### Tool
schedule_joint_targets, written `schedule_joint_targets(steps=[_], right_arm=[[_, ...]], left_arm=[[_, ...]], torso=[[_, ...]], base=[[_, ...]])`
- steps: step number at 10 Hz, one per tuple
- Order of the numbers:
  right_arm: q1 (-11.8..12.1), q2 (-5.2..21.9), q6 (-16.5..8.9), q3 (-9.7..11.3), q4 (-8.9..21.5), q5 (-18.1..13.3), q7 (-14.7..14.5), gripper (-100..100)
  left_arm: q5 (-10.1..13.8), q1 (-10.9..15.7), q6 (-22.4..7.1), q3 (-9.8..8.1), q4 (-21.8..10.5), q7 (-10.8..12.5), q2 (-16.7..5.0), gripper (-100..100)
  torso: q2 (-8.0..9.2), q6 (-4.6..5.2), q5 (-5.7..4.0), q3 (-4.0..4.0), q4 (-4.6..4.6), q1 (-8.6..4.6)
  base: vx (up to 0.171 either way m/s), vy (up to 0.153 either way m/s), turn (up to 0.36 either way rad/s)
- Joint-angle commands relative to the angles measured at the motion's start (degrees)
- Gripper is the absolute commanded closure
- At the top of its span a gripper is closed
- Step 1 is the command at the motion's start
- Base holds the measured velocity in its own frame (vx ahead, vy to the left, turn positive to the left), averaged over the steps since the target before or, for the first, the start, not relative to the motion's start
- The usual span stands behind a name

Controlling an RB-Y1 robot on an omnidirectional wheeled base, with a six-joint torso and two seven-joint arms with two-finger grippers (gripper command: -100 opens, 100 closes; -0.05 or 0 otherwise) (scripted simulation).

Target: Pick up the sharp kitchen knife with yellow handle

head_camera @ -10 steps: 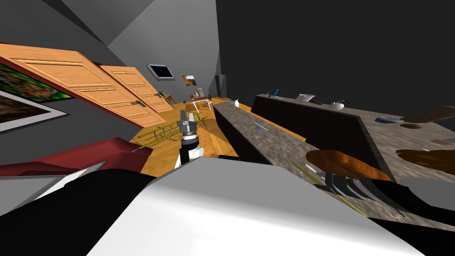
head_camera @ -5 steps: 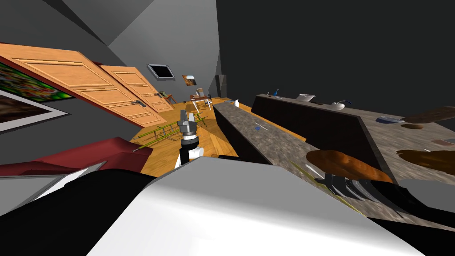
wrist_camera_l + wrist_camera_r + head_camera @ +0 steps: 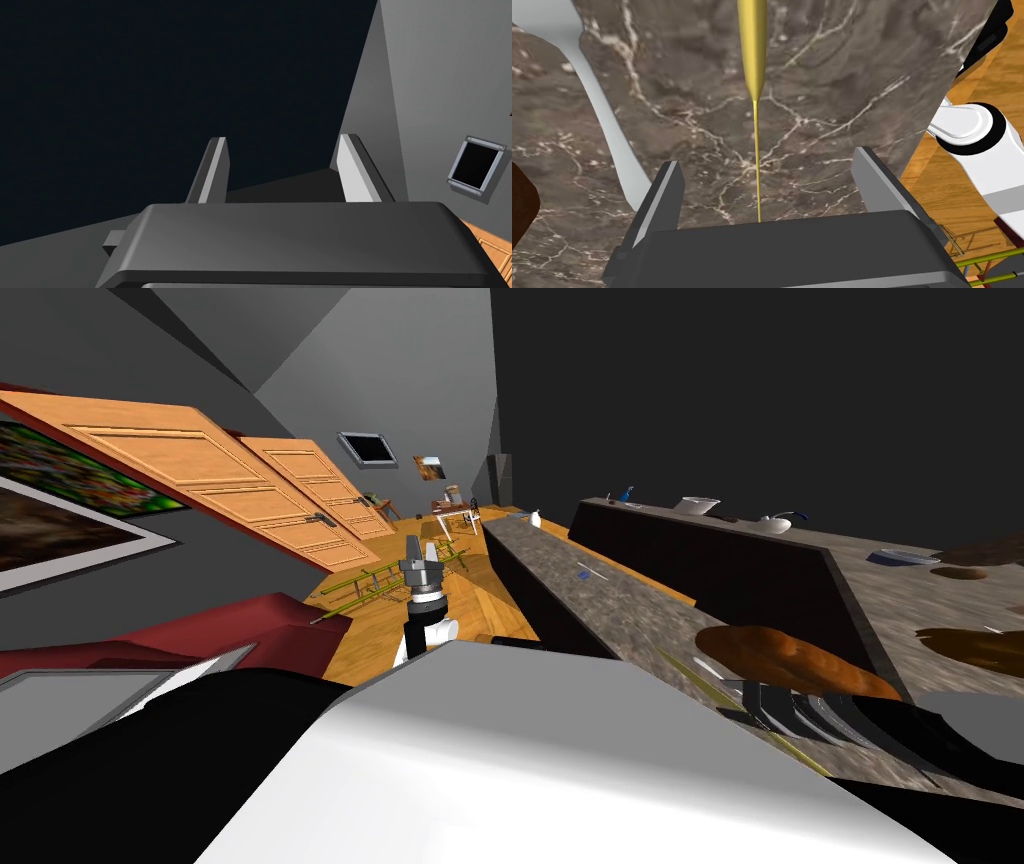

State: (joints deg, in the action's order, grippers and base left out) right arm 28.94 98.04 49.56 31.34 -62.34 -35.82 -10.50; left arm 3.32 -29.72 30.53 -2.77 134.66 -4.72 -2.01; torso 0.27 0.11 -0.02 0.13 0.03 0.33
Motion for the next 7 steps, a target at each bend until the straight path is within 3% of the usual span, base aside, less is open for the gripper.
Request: schedule_joint_targets(steps=[1, 7], right_arm=[[1.23, 1.7, -0.12, -0.12, -0.23, 1.05, -0.71, -100], [4.73, 8.59, 0.49, 0.56, -0.21, 2.45, -3.24, -100]], left_arm=[[0.0, 0.0, 0.0, 0.0, 0.0, 0.0, 0.0, 0], [0.0, 0.0, 0.0, -0.01, 0.0, 0.0, -0.01, 0]], torso=[[0.0, 0.0, 0.0, 0.0, 0.0, 0.0], [-0.15, -0.01, -0.07, -0.08, -0.03, -0.31]], base=[[-0.114, 0.064, 0.041], [-0.068, 0.017, 0.092]])
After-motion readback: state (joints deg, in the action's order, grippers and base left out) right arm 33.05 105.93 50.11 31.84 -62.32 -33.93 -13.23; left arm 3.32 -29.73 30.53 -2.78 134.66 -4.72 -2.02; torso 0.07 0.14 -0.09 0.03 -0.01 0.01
